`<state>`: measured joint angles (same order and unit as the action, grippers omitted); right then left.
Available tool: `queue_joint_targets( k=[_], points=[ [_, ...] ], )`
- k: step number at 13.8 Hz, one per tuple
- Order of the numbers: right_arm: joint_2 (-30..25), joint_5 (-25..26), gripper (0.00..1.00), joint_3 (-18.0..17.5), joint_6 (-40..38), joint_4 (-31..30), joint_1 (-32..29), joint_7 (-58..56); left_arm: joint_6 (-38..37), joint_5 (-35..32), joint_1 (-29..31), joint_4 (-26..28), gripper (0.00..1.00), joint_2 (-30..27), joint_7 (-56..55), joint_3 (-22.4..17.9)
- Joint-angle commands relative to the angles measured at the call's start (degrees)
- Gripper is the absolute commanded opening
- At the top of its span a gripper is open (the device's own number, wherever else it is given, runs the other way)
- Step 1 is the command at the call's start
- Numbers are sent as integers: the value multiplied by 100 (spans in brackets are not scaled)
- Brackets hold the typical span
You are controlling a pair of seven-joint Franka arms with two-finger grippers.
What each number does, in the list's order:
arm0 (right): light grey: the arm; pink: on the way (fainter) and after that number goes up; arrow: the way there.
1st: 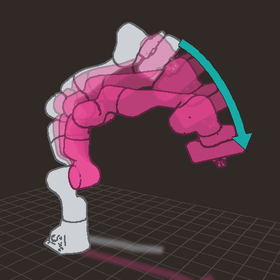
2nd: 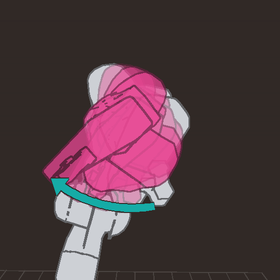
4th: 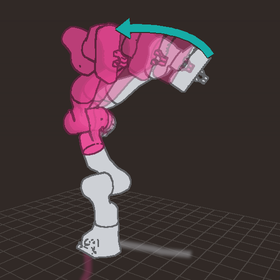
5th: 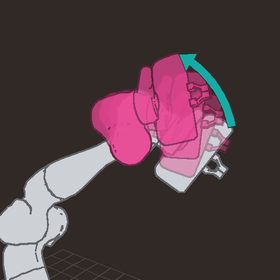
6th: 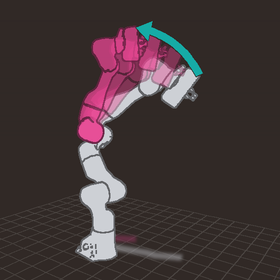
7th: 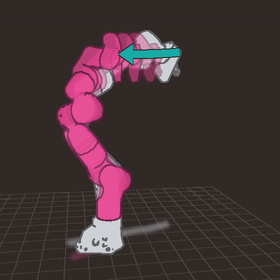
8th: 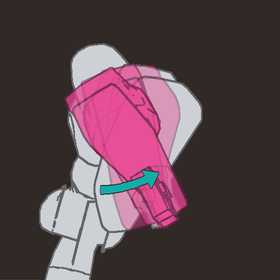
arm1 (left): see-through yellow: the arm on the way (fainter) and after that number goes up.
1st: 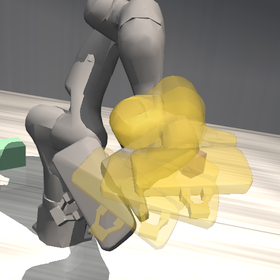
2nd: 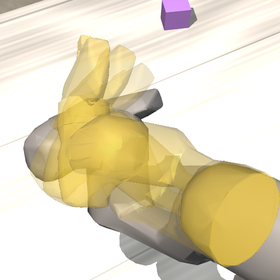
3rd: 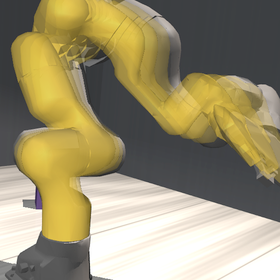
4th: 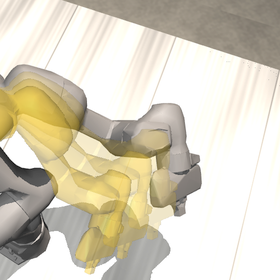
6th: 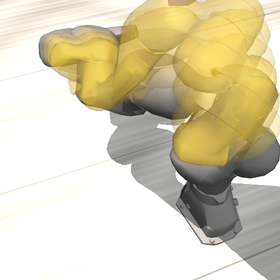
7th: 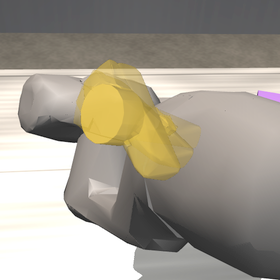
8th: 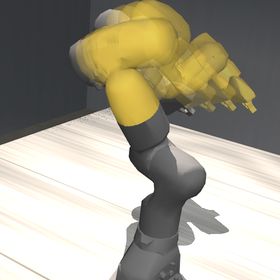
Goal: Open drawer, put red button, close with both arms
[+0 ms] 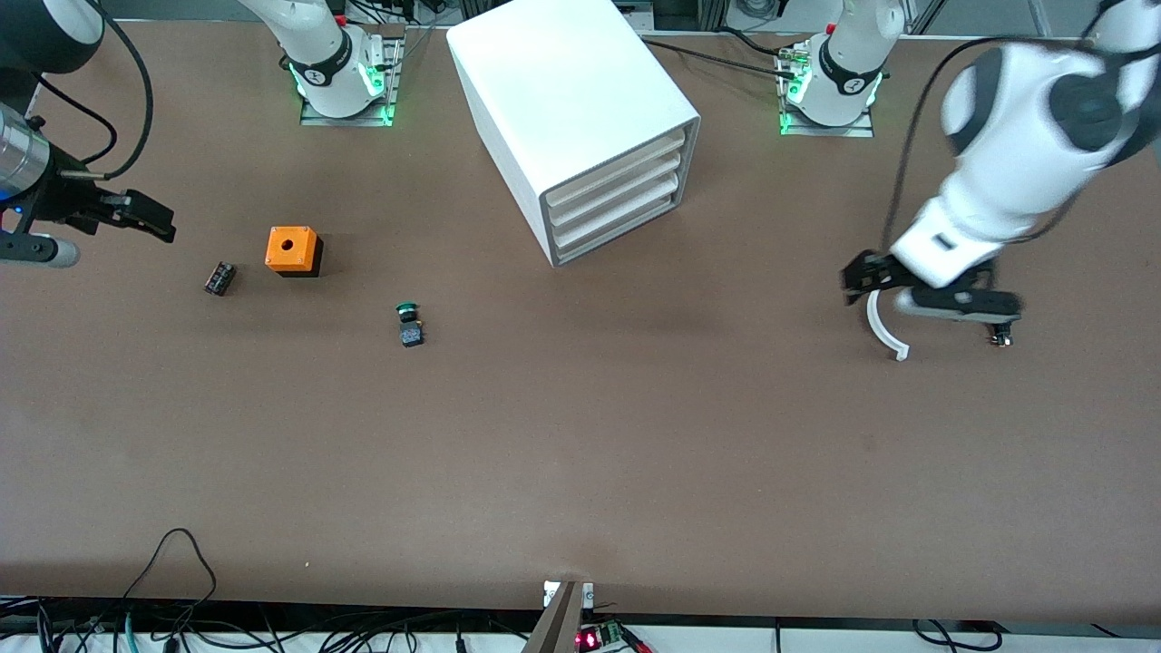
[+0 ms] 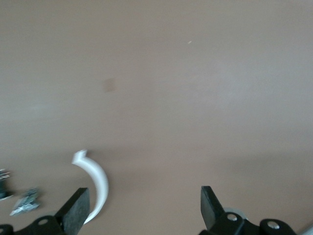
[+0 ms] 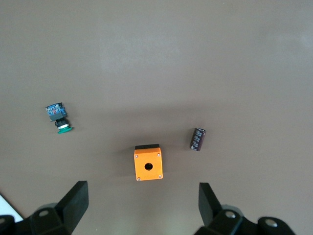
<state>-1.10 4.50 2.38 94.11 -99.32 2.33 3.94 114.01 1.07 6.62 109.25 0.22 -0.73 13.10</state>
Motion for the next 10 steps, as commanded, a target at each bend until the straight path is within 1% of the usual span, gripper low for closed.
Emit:
queue_joint_targets(
  k=[1,2,3,5,10],
  points=[
    [-215,-80,100,26,108,-237,-31,-419,-1089,122,-20,-623,100,-258,992,-491],
    [-232,-80,100,9,38,-219,-31,-386,-1231,78,-20,-624,100,-390,1187,-632],
    [-206,-72,100,17,-32,-158,-31,-429,-1267,52,-20,-598,100,-487,1267,-685],
    [-189,-80,100,35,-42,-131,-39,-508,-1329,52,-3,-624,100,-479,1277,-747],
    [-153,-230,100,26,134,-123,-48,-341,-1312,43,-3,-624,100,-461,1268,-695]
  ],
)
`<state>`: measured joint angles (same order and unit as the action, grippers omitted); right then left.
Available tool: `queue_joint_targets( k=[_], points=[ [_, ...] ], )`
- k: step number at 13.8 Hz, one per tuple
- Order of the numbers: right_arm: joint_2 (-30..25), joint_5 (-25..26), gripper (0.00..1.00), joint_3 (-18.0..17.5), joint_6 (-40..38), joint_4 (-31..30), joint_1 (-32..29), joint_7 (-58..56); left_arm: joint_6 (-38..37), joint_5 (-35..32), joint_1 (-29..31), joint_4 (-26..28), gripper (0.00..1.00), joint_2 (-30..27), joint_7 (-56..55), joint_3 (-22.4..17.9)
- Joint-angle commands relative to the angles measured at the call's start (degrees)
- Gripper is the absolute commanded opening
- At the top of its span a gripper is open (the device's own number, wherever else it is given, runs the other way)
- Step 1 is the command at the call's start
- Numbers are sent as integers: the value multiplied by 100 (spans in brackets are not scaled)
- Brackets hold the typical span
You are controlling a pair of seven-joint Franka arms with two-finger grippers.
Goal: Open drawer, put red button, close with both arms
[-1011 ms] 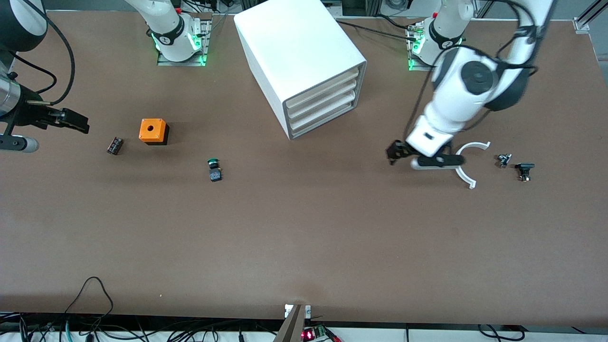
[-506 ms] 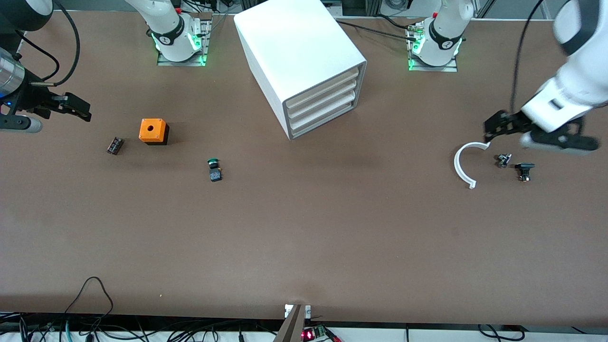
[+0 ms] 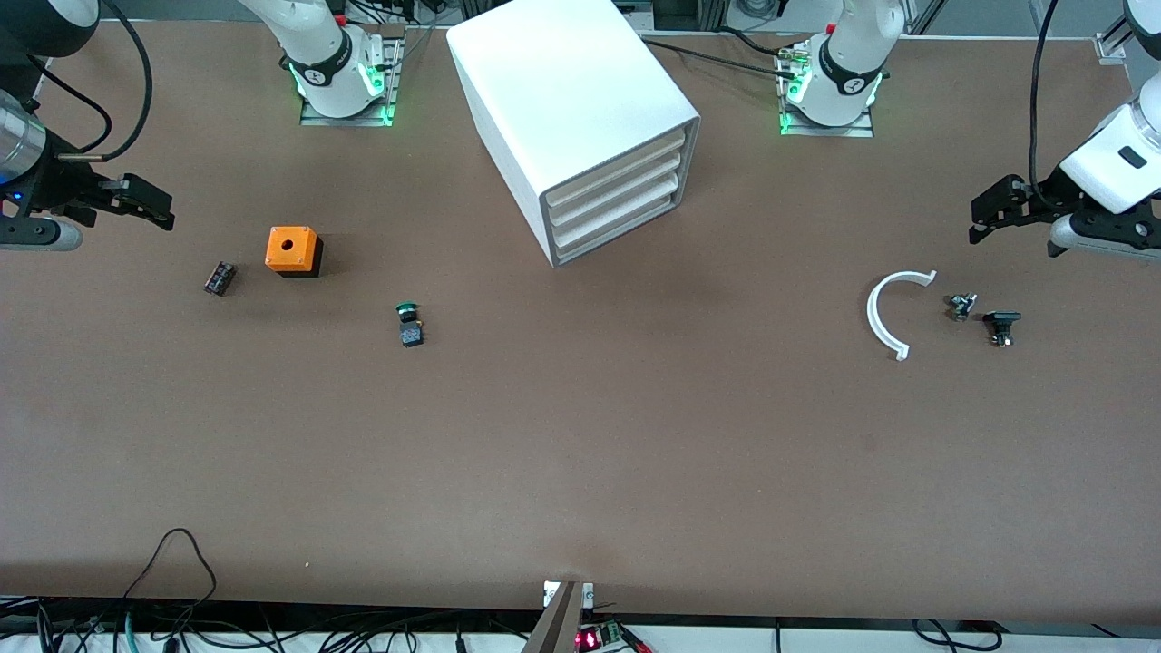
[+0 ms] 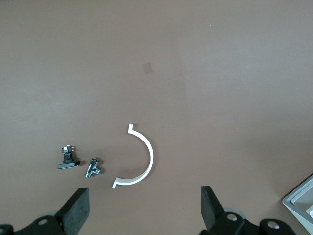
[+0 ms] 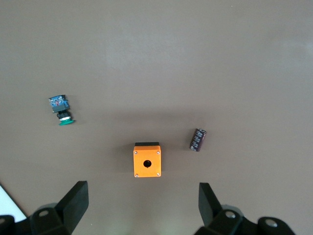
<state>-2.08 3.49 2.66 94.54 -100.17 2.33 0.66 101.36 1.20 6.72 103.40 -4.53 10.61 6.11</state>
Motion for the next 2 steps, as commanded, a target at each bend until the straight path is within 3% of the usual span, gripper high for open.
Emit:
queue_joint_targets(
  k=[1,2],
  points=[
    [-73,-112,100,-2,91,-29,-48,-13,-46,29,-13,-39,100,13,125,4],
    [-73,-112,100,-2,91,-20,-48,-13,-46,38,-4,-39,100,5,125,-5]
  ],
)
